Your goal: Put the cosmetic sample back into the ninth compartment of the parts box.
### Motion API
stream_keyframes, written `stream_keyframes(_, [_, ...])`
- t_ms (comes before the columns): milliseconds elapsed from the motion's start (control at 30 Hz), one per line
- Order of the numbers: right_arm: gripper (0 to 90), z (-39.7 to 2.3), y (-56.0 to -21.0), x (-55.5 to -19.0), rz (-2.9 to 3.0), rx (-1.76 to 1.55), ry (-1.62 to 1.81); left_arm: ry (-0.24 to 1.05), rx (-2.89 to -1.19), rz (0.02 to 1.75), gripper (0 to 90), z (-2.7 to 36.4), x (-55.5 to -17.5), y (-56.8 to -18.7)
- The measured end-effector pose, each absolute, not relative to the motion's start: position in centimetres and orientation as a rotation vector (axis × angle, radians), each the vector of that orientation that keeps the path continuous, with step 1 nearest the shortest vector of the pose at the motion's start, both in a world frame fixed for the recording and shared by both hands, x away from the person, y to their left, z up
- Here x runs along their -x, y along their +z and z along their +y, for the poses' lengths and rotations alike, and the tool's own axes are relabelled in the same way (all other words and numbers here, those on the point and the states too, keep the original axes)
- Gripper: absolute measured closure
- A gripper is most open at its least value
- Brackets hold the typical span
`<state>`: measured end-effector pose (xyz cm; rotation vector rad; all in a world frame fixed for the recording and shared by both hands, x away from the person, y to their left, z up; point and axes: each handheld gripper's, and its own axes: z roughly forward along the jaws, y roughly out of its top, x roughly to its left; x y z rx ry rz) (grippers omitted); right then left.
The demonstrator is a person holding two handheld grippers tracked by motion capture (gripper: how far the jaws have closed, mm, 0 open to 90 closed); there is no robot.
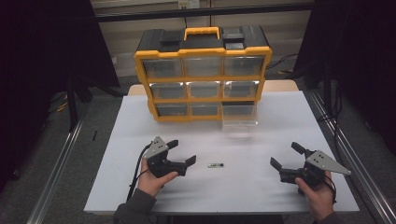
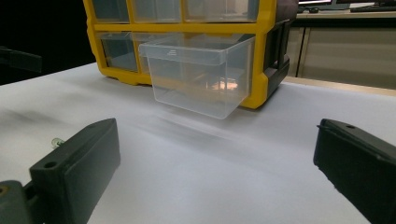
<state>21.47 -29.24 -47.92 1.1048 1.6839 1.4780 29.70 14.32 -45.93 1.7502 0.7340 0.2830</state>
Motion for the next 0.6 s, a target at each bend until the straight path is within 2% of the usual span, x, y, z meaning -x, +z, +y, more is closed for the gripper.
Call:
stream_keyframes(167, [0.1, -29.3, -47.9, -21.5, 1.683, -1.105, 1.481, 0.278, -1.789, 0.709, 5.2, 13.5, -29.9, -45.8])
stream_keyframes(200, [0.1, -29.3, -47.9, -21.5, 1.684, -1.103, 1.479, 0.241, -1.796, 0.673, 5.6, 13.5, -30.1, -45.8])
stream_keyframes(300, [0.1, -29.3, -47.9, -21.4, 1.692, -1.096, 1.48, 0.224, -1.808, 0.673, 6.1, 12.9, -30.2, -45.9])
stream_keyframes(333, [0.1, -29.2, -47.9, -21.5, 1.687, -1.098, 1.476, 0.254, -1.816, 0.699, 6.7, 12.7, -30.1, -45.9])
stream_keyframes(433, [0.1, -29.2, -47.9, -21.4, 1.693, -1.093, 1.48, 0.206, -1.829, 0.67, 7.2, 12.3, -30.4, -46.0])
stream_keyframes(600, [0.1, -29.2, -47.9, -21.4, 1.687, -1.097, 1.478, 0.2, -1.869, 0.662, 9.4, 11.4, -30.5, -46.0])
